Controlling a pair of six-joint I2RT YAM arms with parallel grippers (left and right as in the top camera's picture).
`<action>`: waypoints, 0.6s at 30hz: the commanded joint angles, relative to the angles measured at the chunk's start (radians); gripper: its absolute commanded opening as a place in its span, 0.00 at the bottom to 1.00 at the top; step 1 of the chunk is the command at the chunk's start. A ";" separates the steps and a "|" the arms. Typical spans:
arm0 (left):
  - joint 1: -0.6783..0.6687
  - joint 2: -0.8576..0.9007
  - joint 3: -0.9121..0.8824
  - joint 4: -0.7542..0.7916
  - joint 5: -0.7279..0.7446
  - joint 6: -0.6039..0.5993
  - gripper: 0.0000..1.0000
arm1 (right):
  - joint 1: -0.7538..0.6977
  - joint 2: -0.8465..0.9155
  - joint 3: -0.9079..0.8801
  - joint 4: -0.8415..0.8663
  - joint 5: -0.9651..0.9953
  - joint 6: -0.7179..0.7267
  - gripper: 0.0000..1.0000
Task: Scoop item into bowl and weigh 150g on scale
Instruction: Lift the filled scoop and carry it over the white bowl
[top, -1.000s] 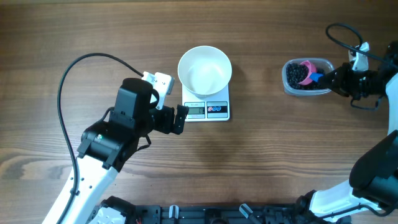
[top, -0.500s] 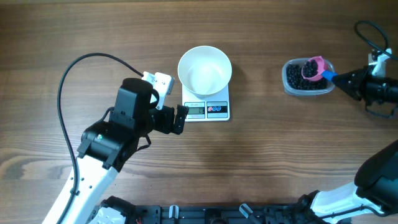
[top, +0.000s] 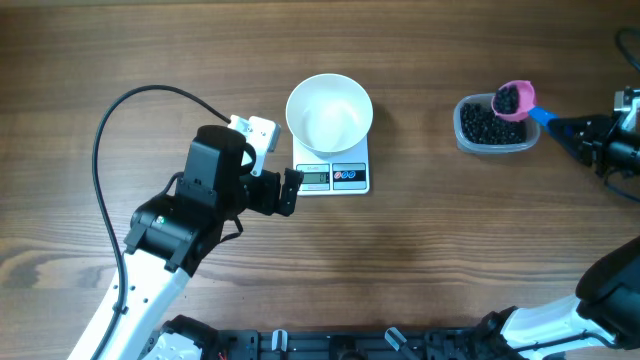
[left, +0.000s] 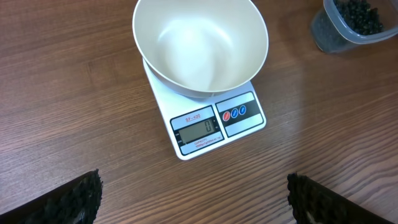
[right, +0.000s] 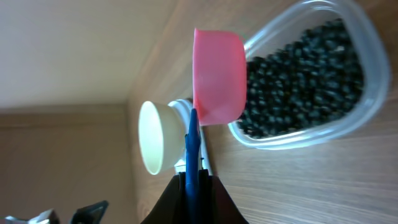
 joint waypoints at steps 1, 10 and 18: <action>-0.003 0.002 0.005 0.000 -0.010 -0.009 1.00 | -0.002 0.013 -0.009 -0.001 -0.154 -0.020 0.04; -0.003 0.002 0.005 0.000 -0.010 -0.009 1.00 | 0.019 0.013 -0.009 -0.044 -0.296 -0.022 0.04; -0.003 0.002 0.005 0.000 -0.010 -0.009 1.00 | 0.272 0.013 -0.009 -0.042 -0.440 -0.019 0.04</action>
